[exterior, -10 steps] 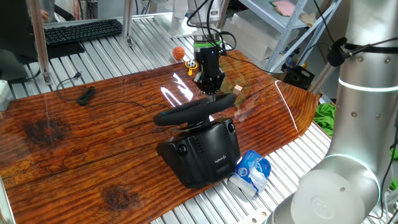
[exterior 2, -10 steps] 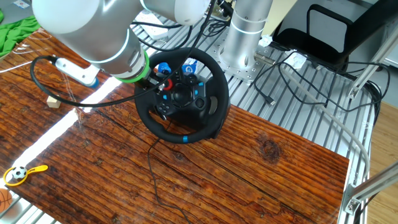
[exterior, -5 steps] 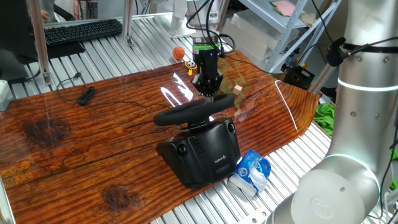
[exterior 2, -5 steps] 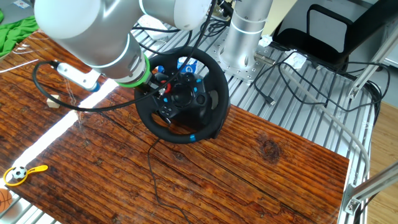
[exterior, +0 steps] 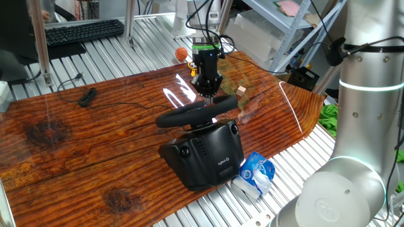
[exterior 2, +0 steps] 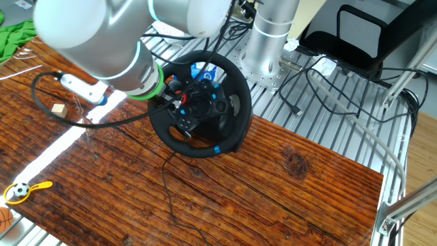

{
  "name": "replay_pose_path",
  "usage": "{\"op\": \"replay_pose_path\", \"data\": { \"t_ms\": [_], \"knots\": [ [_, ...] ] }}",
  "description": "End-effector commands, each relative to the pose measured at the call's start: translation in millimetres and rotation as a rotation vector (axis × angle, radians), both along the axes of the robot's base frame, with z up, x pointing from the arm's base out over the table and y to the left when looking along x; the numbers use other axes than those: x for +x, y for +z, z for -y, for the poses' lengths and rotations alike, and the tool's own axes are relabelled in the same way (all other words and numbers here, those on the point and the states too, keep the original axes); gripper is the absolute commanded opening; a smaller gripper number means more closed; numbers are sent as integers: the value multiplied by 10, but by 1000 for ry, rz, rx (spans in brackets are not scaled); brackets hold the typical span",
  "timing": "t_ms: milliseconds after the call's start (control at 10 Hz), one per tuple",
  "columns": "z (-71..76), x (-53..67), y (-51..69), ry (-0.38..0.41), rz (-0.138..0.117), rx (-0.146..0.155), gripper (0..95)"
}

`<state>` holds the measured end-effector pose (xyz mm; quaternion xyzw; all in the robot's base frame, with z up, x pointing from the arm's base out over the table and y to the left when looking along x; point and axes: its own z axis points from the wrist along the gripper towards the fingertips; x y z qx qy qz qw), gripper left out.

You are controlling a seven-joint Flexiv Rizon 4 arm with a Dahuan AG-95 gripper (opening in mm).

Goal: Rotate the steering wheel 90 degrees counterclockwise

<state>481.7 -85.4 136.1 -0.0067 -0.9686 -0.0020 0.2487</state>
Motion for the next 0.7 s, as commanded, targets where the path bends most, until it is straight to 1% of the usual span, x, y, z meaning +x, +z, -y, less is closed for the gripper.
{"op": "replay_pose_path", "data": {
  "t_ms": [100,300,400,600,700],
  "knots": [
    [-20,-27,-31,0,10,4,0],
    [-59,-22,-53,-11,11,10,0],
    [-76,-13,-48,-11,11,8,0],
    [-76,24,-37,-9,9,9,0],
    [-75,25,-51,-11,11,8,0]
  ]
}}
